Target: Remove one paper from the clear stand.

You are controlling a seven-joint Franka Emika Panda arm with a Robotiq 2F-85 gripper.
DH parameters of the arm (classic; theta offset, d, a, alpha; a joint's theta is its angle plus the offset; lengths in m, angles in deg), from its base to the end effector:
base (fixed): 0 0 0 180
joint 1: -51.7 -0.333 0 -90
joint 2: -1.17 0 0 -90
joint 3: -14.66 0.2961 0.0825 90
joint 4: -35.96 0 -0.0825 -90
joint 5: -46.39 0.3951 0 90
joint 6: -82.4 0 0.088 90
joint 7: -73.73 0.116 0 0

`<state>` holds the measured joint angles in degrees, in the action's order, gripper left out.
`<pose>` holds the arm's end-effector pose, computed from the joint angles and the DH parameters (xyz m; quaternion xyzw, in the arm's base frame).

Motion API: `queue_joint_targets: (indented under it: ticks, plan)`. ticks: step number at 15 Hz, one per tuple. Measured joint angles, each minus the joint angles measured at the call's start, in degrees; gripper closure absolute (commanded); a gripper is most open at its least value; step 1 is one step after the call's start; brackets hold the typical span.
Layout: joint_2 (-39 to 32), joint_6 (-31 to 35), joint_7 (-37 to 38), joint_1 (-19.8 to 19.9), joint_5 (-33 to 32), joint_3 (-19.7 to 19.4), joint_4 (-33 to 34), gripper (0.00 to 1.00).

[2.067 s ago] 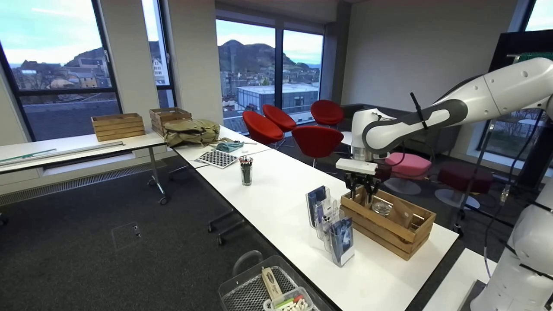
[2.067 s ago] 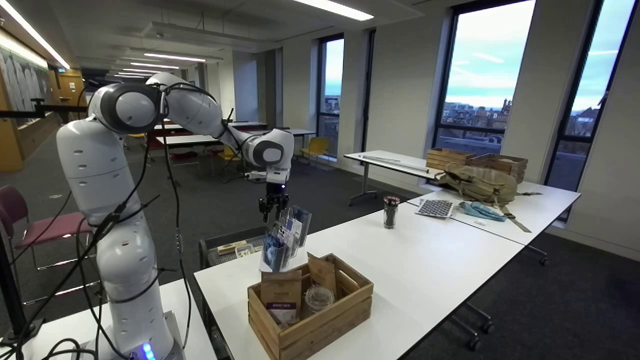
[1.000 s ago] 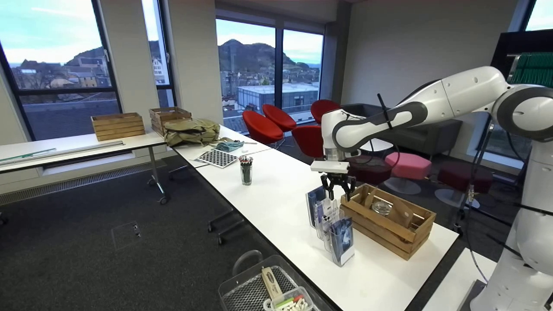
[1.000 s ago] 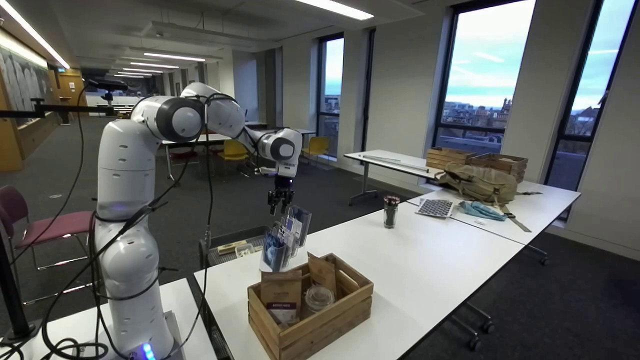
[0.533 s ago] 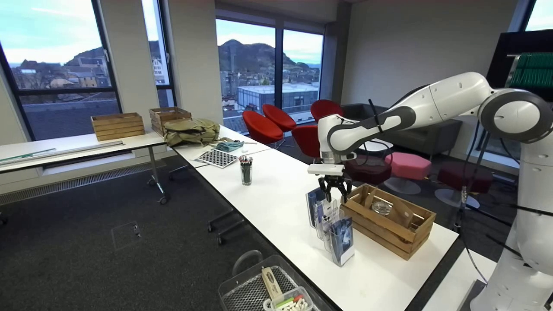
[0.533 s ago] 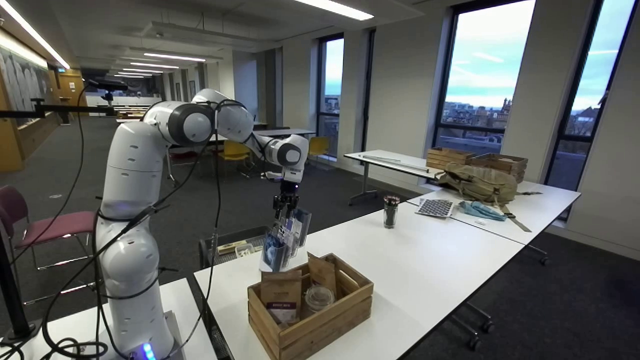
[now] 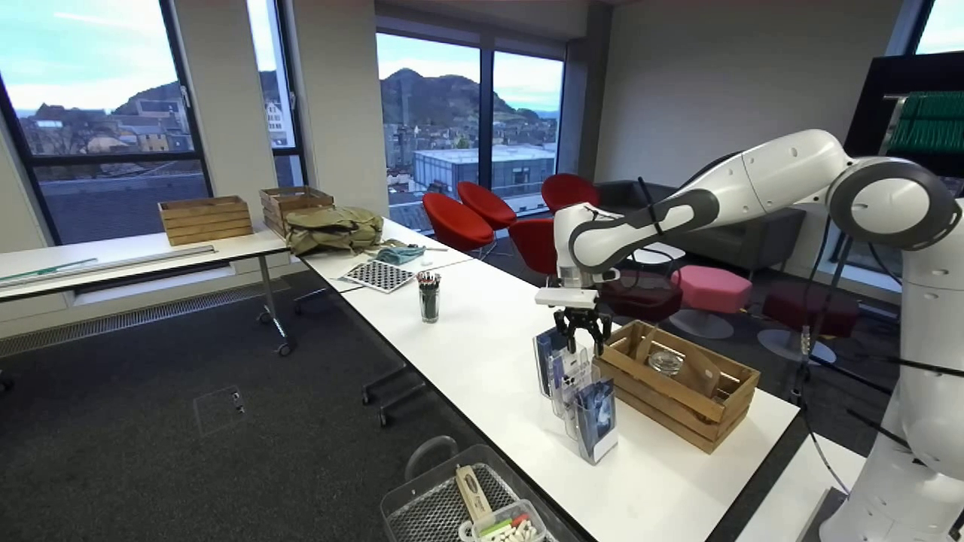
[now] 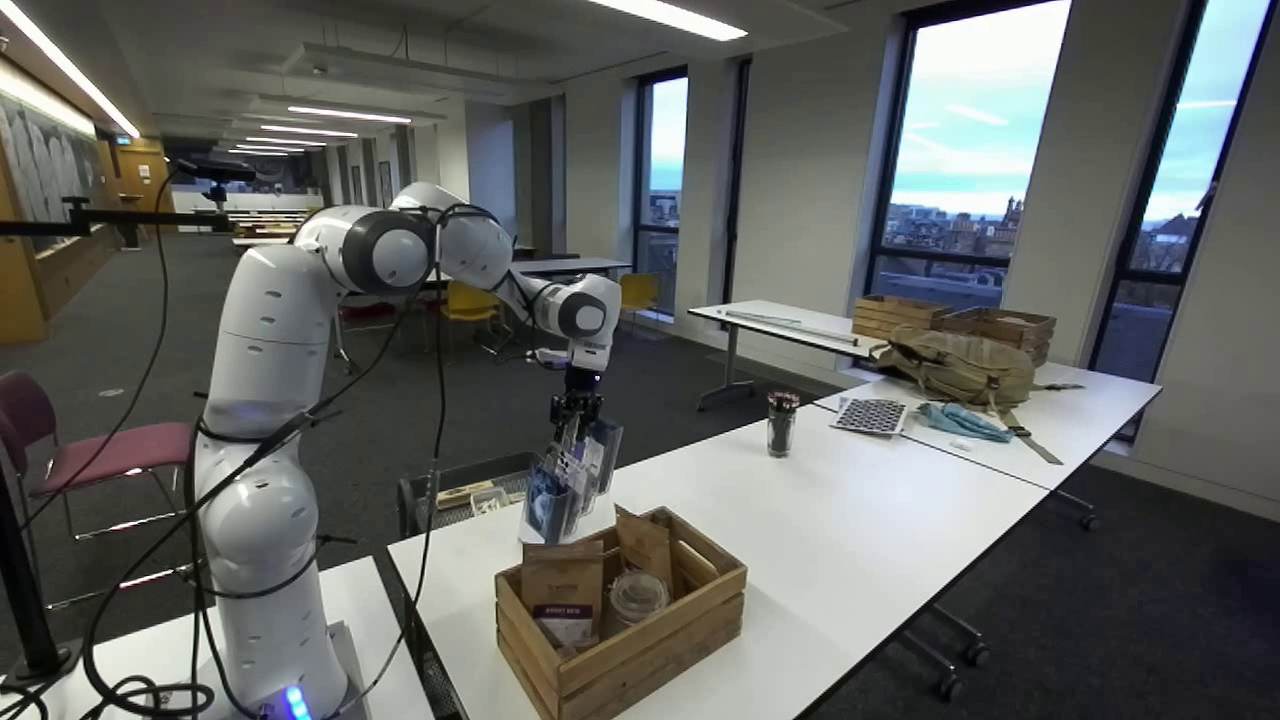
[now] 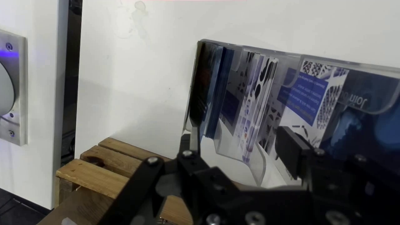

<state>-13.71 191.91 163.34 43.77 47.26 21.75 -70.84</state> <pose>0.5768 0.1536 0.3299 0.7887 -0.6053 -0.0823 0.0692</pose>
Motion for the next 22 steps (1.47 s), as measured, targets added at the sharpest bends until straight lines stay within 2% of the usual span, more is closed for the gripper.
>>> queue_joint_targets:
  ticks: [8,20,21,22]
  plan:
    - [-2.0,6.5,0.0,-0.8,0.1,0.0,-0.7,0.32]
    - [-2.3,8.8,0.0,-1.3,0.7,-0.2,-3.1,0.35]
    - [-2.3,8.8,0.0,-1.2,0.7,-0.3,-3.5,0.36]
    - [-2.3,8.9,0.0,-1.2,0.7,-0.5,-3.9,0.59]
